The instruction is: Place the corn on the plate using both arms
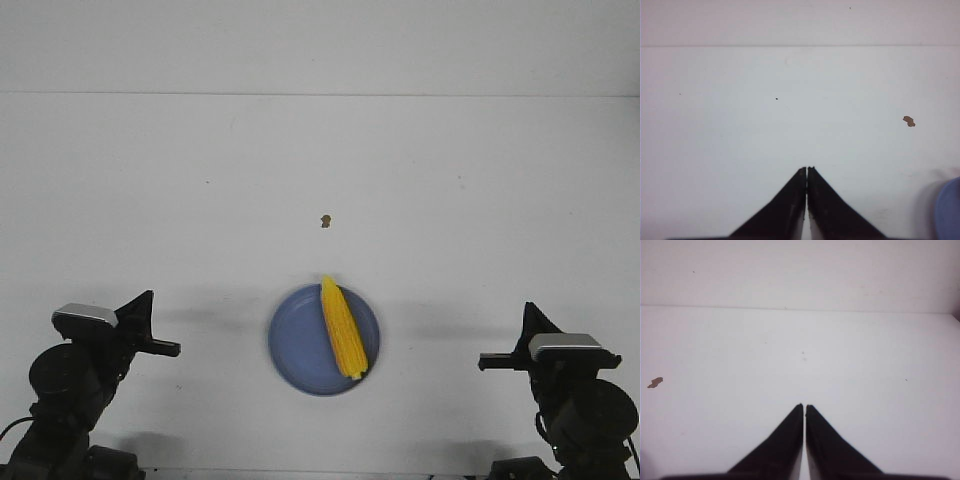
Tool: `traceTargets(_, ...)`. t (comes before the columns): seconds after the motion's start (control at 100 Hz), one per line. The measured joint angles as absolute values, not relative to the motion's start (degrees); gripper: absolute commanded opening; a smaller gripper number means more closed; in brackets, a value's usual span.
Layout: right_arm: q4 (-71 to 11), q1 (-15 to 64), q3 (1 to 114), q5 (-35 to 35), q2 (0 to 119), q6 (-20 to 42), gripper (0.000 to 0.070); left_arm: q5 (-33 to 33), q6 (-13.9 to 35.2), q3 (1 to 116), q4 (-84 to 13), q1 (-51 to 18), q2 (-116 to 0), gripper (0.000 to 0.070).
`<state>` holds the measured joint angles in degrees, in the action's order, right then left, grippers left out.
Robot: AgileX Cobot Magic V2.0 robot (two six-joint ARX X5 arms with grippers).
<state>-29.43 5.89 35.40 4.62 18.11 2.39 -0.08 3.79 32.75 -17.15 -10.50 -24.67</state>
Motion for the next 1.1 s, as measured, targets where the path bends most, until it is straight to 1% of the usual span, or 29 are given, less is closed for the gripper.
traceTargets(0.73,-29.43,5.89,35.40,4.62,18.11,2.39,0.0012,-0.08,3.44,32.60,-16.82,-10.50,-22.74,0.0015)
traceTargets(0.85,-29.43,5.89,35.40,4.62,18.11,2.39,0.0012,-0.08,3.22,29.04,-12.14,-10.50,-19.53,0.0015)
traceTargets(1.0,-29.43,5.89,35.40,4.64,18.11,2.39,0.0012,-0.08,2.76,20.12,-2.15,-10.50,-14.52,0.0015)
traceTargets(1.1,-29.43,5.89,35.40,4.62,18.11,2.39,0.0012,-0.08,2.48,14.61,0.91,-10.50,-10.63,0.0015)
